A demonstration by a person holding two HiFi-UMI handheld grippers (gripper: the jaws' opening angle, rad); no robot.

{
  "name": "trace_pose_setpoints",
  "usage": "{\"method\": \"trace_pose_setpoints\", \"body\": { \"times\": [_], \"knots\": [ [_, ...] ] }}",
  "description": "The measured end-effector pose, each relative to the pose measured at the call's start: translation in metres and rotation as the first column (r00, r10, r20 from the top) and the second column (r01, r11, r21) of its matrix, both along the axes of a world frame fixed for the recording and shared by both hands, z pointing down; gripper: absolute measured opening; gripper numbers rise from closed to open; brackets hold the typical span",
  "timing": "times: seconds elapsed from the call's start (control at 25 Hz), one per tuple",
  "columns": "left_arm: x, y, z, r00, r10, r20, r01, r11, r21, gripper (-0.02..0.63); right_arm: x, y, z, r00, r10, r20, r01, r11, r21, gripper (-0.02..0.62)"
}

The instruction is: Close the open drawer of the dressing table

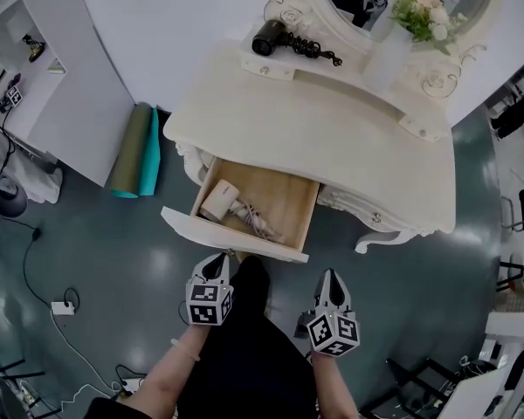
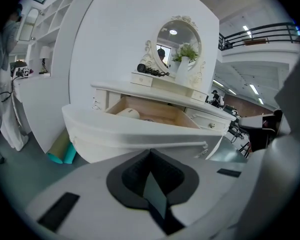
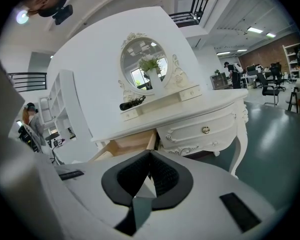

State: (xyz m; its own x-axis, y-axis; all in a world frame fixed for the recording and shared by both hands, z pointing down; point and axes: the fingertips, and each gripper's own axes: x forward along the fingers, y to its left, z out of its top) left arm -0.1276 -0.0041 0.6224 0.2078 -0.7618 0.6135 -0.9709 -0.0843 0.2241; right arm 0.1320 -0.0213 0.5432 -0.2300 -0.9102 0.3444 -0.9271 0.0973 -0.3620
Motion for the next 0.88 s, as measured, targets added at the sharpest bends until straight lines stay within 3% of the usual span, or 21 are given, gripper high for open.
{"method": "trace_pose_setpoints", "body": {
  "times": [0.88],
  "knots": [
    [-0.002, -0.021, 0.006, 0.999, -0.020, 0.031, 0.020, 1.000, -0.015, 0.019, 0.012, 0.006, -0.017, 0.997, 0.066, 0.028, -0.067, 0.997, 0.027, 0.026]
  ]
}}
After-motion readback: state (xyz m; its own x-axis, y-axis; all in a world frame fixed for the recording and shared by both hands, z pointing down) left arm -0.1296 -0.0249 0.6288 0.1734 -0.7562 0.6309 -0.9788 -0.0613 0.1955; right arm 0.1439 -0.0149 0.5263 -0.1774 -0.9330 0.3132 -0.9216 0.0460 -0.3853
